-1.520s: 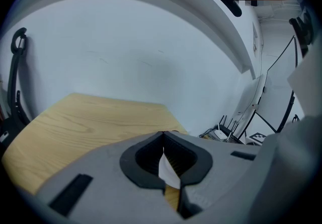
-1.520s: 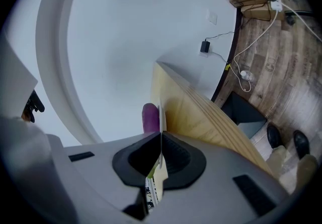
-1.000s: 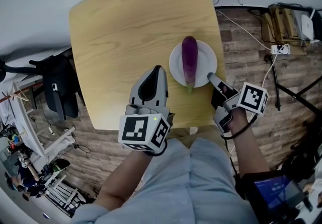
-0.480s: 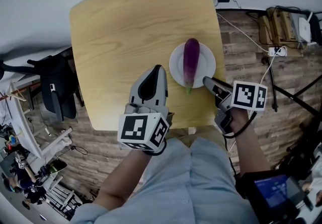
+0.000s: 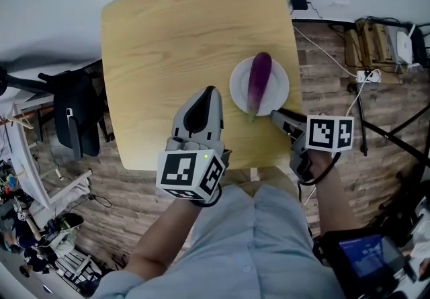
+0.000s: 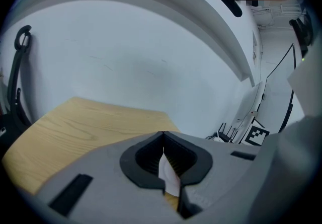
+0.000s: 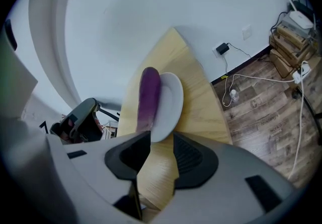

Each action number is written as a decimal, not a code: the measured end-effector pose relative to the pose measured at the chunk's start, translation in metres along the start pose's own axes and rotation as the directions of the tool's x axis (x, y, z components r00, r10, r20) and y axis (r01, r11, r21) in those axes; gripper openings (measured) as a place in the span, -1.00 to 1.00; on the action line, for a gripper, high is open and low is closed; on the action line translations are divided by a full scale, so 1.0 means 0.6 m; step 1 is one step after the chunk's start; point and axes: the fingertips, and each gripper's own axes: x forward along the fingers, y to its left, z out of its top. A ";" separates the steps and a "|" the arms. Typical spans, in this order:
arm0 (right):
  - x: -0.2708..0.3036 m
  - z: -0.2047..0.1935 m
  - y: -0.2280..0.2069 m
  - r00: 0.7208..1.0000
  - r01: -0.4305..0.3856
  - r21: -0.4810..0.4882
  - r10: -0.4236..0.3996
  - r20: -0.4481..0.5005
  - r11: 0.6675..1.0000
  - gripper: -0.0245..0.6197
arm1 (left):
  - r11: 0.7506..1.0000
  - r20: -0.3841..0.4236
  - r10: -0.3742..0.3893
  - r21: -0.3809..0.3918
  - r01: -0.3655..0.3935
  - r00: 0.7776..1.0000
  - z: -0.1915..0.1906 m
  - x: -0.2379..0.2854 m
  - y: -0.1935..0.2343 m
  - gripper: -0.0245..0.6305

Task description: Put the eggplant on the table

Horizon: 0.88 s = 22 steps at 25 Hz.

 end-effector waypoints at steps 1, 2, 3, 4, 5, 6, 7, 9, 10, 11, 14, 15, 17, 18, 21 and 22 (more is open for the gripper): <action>-0.001 -0.002 0.002 1.000 -0.004 -0.004 0.004 0.005 1.000 -0.49 | 1.000 0.006 0.003 0.001 -0.003 1.000 0.002 -0.005 0.000 -0.91; -0.003 -0.004 0.005 1.000 -0.009 -0.008 0.009 0.009 1.000 -0.49 | 1.000 0.012 0.006 0.003 -0.006 1.000 0.004 -0.012 -0.001 -0.91; -0.005 -0.007 0.010 1.000 -0.016 -0.011 0.016 0.015 1.000 -0.49 | 1.000 0.018 0.008 0.005 -0.008 1.000 0.005 -0.020 -0.003 -0.91; -0.010 -0.010 0.017 0.999 -0.025 -0.014 0.026 0.023 1.000 -0.49 | 1.000 0.025 0.009 0.007 -0.009 1.000 0.006 -0.029 -0.005 -0.91; -0.016 -0.010 0.026 0.999 -0.036 -0.019 0.037 0.034 0.999 -0.49 | 1.000 0.031 0.009 0.010 -0.010 0.999 0.008 -0.038 -0.009 -0.91; -0.023 -0.009 0.036 0.998 -0.047 -0.028 0.048 0.048 0.998 -0.49 | 1.000 0.039 0.009 0.014 -0.010 0.999 0.010 -0.047 -0.014 -0.91; -0.032 -0.007 0.048 0.996 -0.058 -0.041 0.060 0.063 0.997 -0.49 | 1.000 0.047 0.009 0.018 -0.009 0.999 0.012 -0.055 -0.020 -0.91; -0.054 -0.004 0.076 0.991 -0.081 -0.078 0.089 0.096 0.994 -0.50 | 1.000 0.066 0.007 0.027 -0.009 0.998 0.019 -0.072 -0.037 -0.91; -0.067 -0.001 0.091 0.988 -0.091 -0.100 0.103 0.119 0.991 -0.53 | 0.999 0.078 0.005 0.032 -0.008 0.997 0.024 -0.081 -0.047 -0.91; -0.082 0.002 0.106 0.982 -0.098 -0.126 0.116 0.149 0.987 -0.57 | 0.999 0.092 0.003 0.038 -0.006 0.996 0.031 -0.090 -0.057 -0.91; -0.134 0.020 0.155 0.947 -0.094 -0.224 0.156 0.281 0.970 -0.83 | 0.998 0.141 -0.008 0.058 0.000 0.990 0.059 -0.120 -0.087 -0.91; -0.153 0.027 0.174 0.928 -0.085 -0.265 0.173 0.329 0.960 -0.87 | 0.998 0.159 -0.011 0.066 0.000 0.987 0.069 -0.130 -0.096 -0.91; -0.190 0.041 0.213 0.886 -0.056 -0.354 0.210 0.413 0.933 -0.90 | 0.997 0.196 -0.014 0.083 -0.002 0.980 0.092 -0.149 -0.114 -0.91; -0.207 0.046 0.234 0.866 -0.036 -0.398 0.227 0.446 0.917 -0.91 | 0.996 0.215 -0.016 0.092 -0.004 0.976 0.104 -0.158 -0.124 -0.91; -0.251 0.050 0.291 0.815 0.041 -0.513 0.268 0.514 0.858 -0.92 | 0.993 0.268 -0.024 0.119 -0.009 0.963 0.134 -0.187 -0.155 -0.91; -0.264 0.049 0.307 0.802 0.068 -0.543 0.277 0.529 0.837 -0.92 | 0.992 0.284 -0.027 0.128 -0.010 0.959 0.142 -0.197 -0.165 -0.91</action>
